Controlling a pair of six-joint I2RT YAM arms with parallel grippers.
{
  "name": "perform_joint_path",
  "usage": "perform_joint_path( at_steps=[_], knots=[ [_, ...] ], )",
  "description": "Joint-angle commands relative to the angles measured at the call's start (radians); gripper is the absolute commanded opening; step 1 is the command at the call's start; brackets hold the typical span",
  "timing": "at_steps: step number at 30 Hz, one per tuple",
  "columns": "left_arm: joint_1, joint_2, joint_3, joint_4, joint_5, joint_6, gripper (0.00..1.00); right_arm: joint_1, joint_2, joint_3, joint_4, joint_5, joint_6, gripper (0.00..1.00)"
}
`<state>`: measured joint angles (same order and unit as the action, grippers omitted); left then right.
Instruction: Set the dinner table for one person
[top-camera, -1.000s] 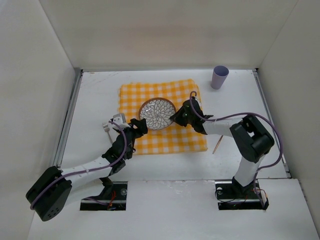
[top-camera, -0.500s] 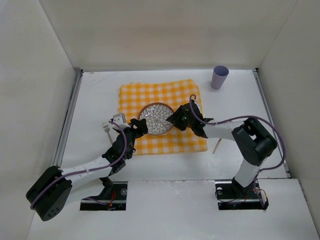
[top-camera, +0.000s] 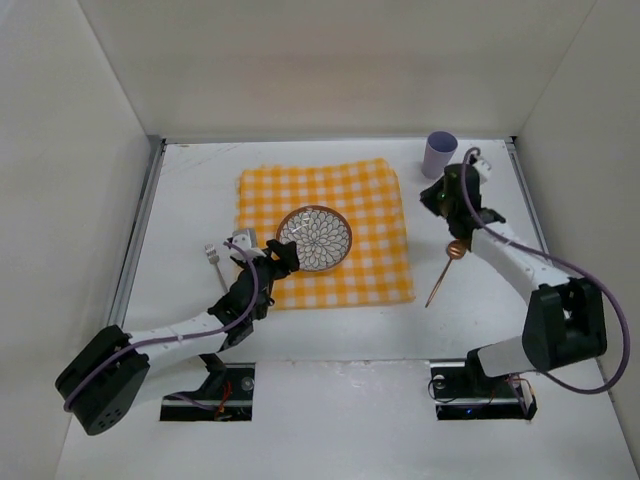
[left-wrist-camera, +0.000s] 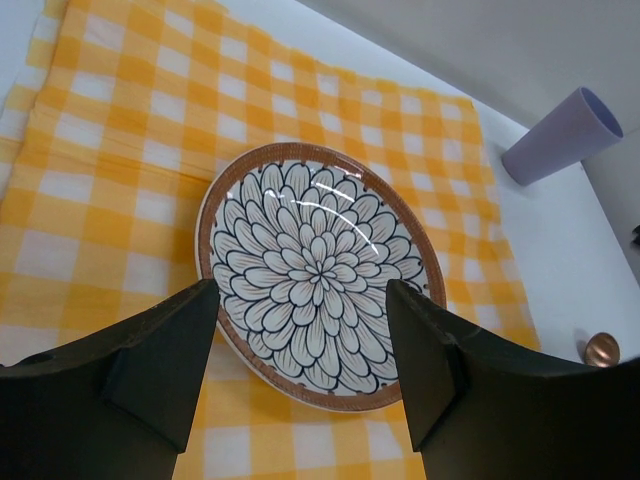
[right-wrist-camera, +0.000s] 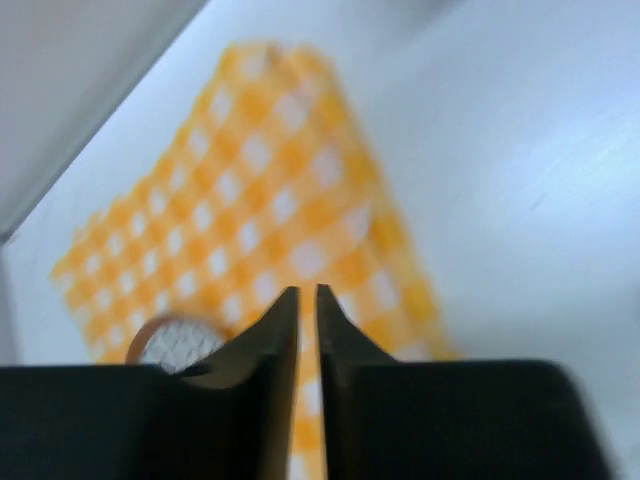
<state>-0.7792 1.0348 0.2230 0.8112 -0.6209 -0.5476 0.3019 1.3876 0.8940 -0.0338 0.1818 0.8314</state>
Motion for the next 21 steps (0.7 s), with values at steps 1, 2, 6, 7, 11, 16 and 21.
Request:
perform_joint_path(
  at_steps=[1,2,6,7,11,16,21],
  knots=[
    [-0.007,0.011,0.024,0.046,0.012,-0.008,0.66,-0.105,0.063,0.208,-0.127,0.131,-0.187,0.11],
    [-0.007,0.013,0.024,0.048,0.013,-0.009,0.66,-0.138,0.101,0.271,-0.152,0.148,-0.207,0.09],
    [-0.009,0.028,0.019,0.059,0.013,-0.014,0.66,-0.235,0.241,0.488,-0.199,0.173,-0.251,0.3],
    [-0.007,0.036,0.019,0.063,0.013,-0.017,0.66,-0.249,0.276,0.535,-0.21,0.176,-0.261,0.4],
    [0.001,0.067,0.024,0.077,0.013,-0.023,0.66,-0.295,0.459,0.779,-0.337,0.162,-0.308,0.56],
    [0.01,0.077,0.026,0.083,0.02,-0.029,0.66,-0.303,0.646,0.989,-0.445,0.142,-0.35,0.53],
    [0.013,0.074,0.026,0.086,0.02,-0.029,0.66,-0.301,0.757,1.086,-0.463,0.111,-0.342,0.5]
  ],
)
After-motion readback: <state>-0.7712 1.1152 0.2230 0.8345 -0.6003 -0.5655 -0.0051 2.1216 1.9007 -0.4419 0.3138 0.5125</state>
